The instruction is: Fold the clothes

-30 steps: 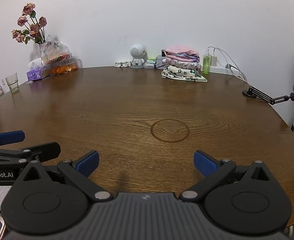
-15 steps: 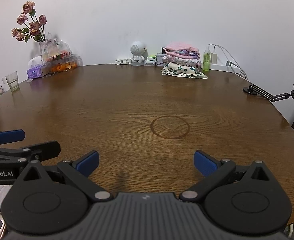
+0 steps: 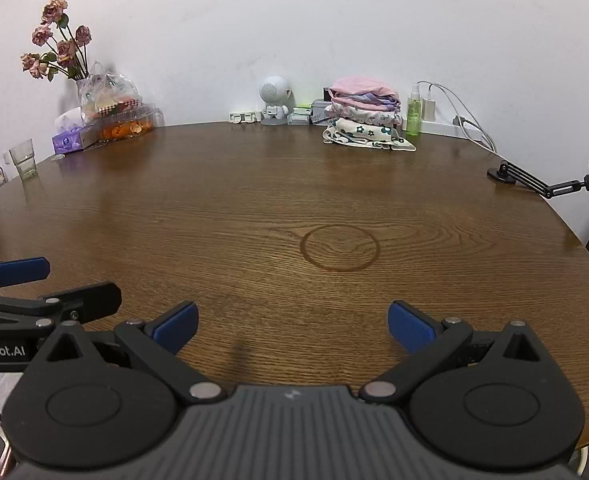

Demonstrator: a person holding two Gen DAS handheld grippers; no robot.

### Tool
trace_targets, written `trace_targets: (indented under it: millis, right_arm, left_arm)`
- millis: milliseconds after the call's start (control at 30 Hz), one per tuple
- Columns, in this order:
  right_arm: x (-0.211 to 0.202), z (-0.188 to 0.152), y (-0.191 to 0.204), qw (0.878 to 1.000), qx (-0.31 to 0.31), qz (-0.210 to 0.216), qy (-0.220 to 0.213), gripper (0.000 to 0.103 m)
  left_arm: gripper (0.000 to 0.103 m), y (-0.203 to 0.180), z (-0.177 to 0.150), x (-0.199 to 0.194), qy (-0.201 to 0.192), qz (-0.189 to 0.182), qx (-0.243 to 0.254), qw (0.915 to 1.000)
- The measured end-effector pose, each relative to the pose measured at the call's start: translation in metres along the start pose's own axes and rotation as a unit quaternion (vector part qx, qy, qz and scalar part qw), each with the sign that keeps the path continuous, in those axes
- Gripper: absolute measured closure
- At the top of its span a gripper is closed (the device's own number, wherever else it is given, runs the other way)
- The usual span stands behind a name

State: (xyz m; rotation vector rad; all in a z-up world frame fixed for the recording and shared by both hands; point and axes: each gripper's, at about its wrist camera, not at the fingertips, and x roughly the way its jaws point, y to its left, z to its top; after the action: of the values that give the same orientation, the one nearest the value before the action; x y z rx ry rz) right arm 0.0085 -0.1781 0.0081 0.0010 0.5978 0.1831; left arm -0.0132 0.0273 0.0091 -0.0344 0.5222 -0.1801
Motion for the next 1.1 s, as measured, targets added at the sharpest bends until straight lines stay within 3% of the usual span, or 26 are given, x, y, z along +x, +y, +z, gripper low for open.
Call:
trace_targets:
  millis: [1100]
  right_arm:
    - [0.0008,-0.0006,0.0001,1.000,0.001,-0.001,0.002,0.000]
  left_arm:
    - [0.000,-0.0001,-0.0003,0.0008,0.002,0.000,0.004,1.0000]
